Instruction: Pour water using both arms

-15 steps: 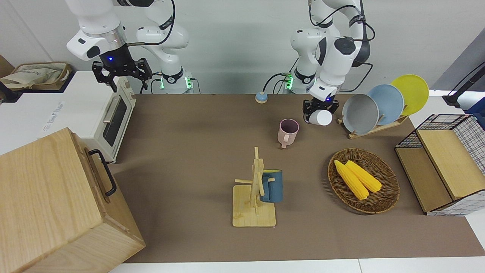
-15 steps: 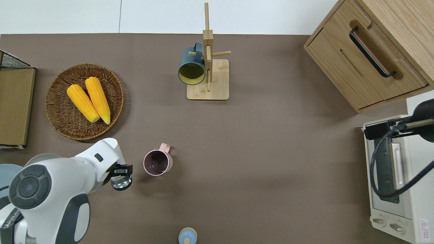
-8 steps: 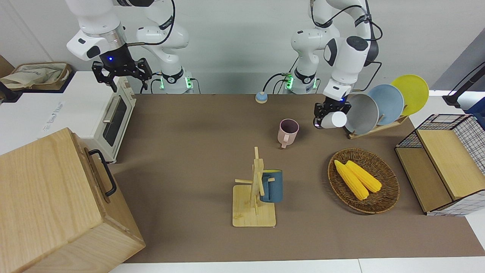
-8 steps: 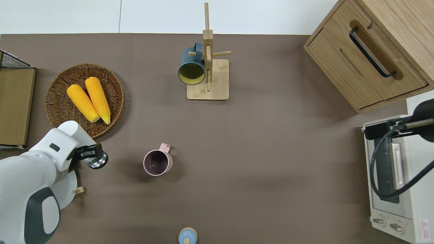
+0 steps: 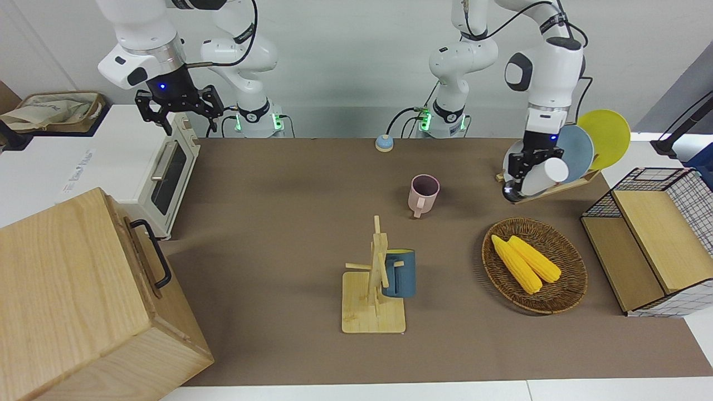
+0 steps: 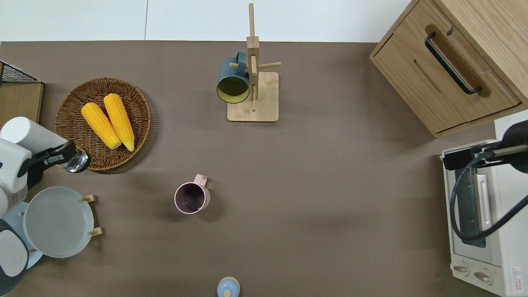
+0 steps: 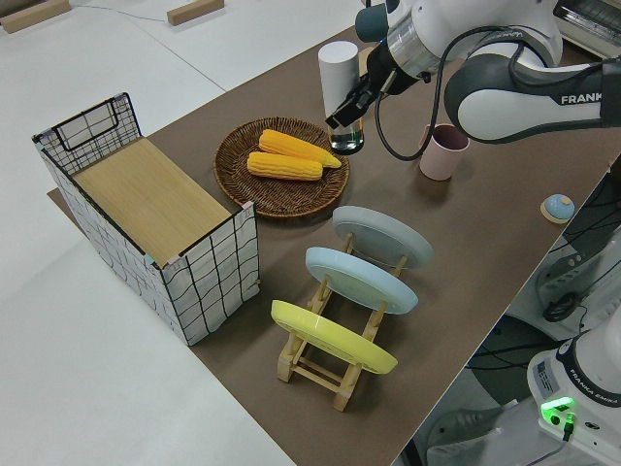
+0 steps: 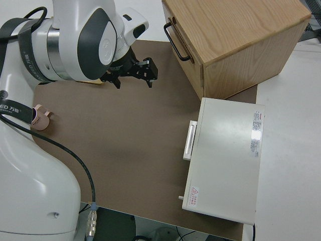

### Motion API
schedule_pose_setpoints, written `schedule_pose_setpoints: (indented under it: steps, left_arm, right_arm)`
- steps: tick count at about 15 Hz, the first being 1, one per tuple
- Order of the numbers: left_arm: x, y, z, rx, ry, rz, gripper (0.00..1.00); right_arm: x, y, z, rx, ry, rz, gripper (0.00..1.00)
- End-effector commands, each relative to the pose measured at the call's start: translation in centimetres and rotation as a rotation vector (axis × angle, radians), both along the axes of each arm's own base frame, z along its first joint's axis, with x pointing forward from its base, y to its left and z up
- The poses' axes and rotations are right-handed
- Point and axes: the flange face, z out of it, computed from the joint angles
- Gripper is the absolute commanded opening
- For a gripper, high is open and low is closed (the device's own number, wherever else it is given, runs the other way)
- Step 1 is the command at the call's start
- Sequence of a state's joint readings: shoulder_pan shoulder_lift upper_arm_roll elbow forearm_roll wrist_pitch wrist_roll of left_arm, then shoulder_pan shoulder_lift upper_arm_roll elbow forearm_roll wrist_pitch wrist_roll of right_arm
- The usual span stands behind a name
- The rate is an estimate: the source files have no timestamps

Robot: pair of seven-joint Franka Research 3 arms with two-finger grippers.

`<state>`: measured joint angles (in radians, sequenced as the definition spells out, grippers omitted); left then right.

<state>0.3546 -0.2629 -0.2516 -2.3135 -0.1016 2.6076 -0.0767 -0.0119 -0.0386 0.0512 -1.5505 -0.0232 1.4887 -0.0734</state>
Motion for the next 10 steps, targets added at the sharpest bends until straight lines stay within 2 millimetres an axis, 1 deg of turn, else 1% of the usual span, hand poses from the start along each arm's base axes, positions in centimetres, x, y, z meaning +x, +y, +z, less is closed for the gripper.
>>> schedule_pose_setpoints:
  steps: [1, 3, 4, 5, 6, 7, 8, 9, 10]
  left_arm:
    - [2.7, 2.0, 4.1, 0.019, -0.103, 0.018, 0.0]
    - [5.0, 2.5, 5.8, 0.047, -0.13, 0.0, 0.0]
    - [6.4, 3.9, 6.7, 0.061, -0.145, 0.007, 0.0]
    - [6.9, 5.1, 7.2, 0.064, -0.155, 0.018, 0.0]
    - [7.3, 6.5, 8.2, 0.095, -0.165, 0.023, 0.0]
    - [7.7, 7.0, 8.6, 0.124, -0.168, 0.012, 0.0]
    - [7.9, 8.1, 8.9, 0.133, -0.169, 0.019, 0.0]
    - [8.1, 8.3, 9.0, 0.143, -0.17, 0.007, 0.0]
    - [8.1, 9.1, 9.0, 0.162, -0.165, -0.014, 0.0]
  right_arm:
    - [-0.5, -0.2, 0.0, 0.004, 0.0, 0.015, 0.994]
    - [-0.5, -0.2, 0.0, 0.004, 0.0, 0.016, 0.994]
    - [-0.5, -0.2, 0.0, 0.004, 0.002, 0.015, 0.994]
    - [-0.5, -0.2, 0.0, 0.004, 0.002, 0.015, 0.994]
    - [-0.5, -0.2, 0.0, 0.004, 0.0, 0.016, 0.994]
    - [-0.5, -0.2, 0.0, 0.004, 0.0, 0.015, 0.994]
    - [-0.5, -0.2, 0.0, 0.004, 0.002, 0.015, 0.994]
    - [-0.5, -0.2, 0.0, 0.004, 0.0, 0.015, 0.994]
    - [-0.5, -0.2, 0.0, 0.004, 0.002, 0.015, 0.994]
